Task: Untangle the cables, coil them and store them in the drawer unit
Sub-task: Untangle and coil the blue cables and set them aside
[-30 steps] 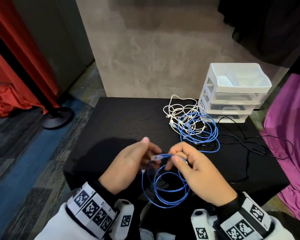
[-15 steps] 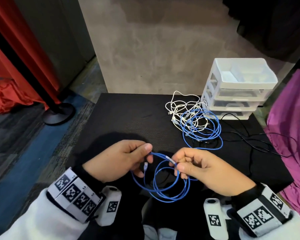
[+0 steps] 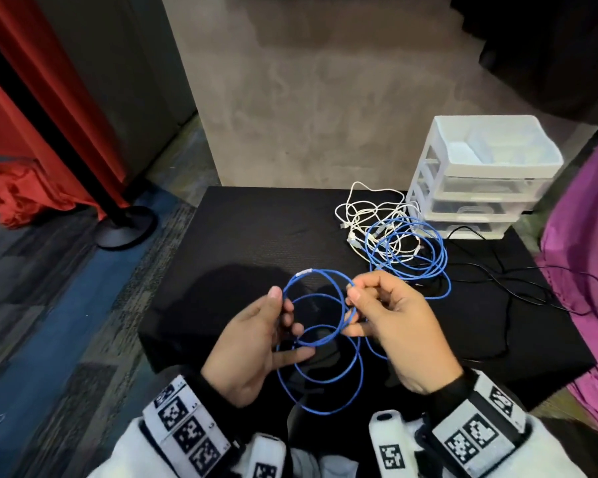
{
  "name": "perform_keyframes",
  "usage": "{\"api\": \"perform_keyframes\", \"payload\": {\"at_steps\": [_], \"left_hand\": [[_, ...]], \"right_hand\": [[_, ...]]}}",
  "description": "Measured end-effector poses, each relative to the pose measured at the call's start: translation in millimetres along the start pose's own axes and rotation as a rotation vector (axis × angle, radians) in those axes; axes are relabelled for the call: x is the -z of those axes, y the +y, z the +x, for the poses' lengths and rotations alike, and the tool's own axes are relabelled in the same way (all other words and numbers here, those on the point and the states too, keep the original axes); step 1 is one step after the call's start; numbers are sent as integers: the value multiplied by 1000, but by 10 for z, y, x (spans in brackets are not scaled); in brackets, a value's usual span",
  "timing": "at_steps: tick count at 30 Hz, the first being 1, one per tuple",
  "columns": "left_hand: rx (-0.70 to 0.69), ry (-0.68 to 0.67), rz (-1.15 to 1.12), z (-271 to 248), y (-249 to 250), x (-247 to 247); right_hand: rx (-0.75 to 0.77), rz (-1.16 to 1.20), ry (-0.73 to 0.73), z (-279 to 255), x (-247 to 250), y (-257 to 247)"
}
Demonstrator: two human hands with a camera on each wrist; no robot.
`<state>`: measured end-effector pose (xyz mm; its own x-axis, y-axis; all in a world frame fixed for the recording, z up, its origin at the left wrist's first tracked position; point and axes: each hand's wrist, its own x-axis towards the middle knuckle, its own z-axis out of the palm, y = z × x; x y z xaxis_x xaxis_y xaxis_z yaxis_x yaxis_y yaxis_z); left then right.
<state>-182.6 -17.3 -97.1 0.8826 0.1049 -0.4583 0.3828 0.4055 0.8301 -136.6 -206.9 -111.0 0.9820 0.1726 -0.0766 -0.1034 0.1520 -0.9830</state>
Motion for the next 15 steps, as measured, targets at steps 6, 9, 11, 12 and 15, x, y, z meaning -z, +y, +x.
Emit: {"api": "perform_keyframes", "payload": {"at_steps": [6,9,11,12,15], "left_hand": [[-35,198,-44,-20,-236,8],[37,169,-284,12,-163,34],[-23,185,-247,31,-106,67],[-78,193,-174,37,-90,81],[-244,143,51,10,-45,74]], "right_hand": [[-34,112,14,-62,-150,79],[-119,135,-124,-92,-177,93],[-119,49,-180,-74,-139,104],[-50,-85,-168,-55,-95,109],[228,-524,-108,-2,29,77]]}}
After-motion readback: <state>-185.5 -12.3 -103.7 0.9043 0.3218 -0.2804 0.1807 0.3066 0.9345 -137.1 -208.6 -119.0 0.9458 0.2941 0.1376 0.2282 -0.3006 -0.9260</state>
